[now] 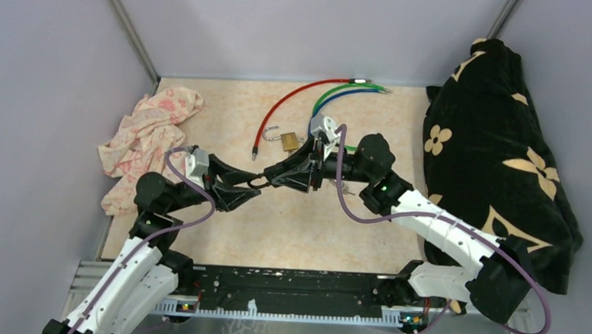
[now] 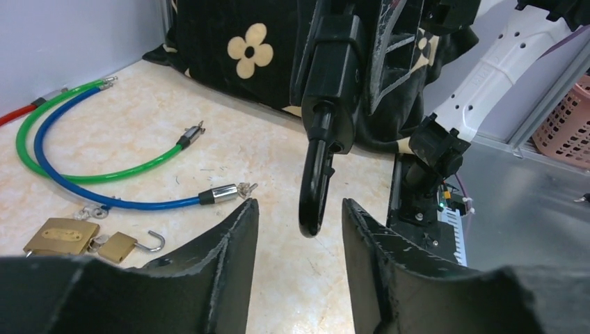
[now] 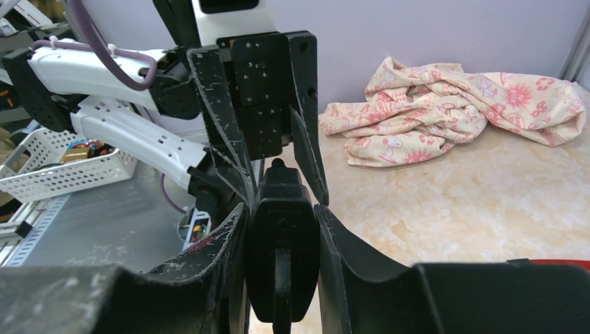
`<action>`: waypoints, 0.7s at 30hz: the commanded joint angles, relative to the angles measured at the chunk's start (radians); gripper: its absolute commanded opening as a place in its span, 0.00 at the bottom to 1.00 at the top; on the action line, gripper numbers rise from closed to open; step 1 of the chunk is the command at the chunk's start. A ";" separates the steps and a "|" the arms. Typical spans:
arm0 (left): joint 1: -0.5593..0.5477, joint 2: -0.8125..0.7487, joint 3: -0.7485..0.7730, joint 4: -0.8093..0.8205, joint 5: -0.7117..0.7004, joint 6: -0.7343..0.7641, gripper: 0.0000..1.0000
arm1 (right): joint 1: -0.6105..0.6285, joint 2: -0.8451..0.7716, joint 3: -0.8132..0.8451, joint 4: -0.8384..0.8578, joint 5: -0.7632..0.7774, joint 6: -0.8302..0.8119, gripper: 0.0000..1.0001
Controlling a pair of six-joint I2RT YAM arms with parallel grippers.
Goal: Lock with the key
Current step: Lock the lock.
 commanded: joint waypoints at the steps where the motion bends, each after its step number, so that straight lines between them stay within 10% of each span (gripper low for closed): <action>1: 0.008 0.015 -0.008 0.109 0.048 -0.041 0.48 | -0.002 -0.051 0.022 0.146 -0.028 0.026 0.00; 9: 0.006 0.012 0.018 0.145 0.085 -0.085 0.36 | -0.002 -0.042 0.010 0.145 -0.033 0.026 0.00; 12: 0.006 0.008 0.018 0.149 0.090 -0.093 0.00 | -0.002 -0.037 0.013 0.144 -0.039 0.028 0.00; 18: 0.006 -0.013 0.036 0.102 0.110 -0.028 0.00 | -0.002 0.002 0.076 -0.021 -0.127 -0.042 0.01; 21: 0.005 -0.025 0.054 0.052 0.091 0.049 0.00 | -0.003 0.022 0.094 -0.120 -0.147 -0.103 0.29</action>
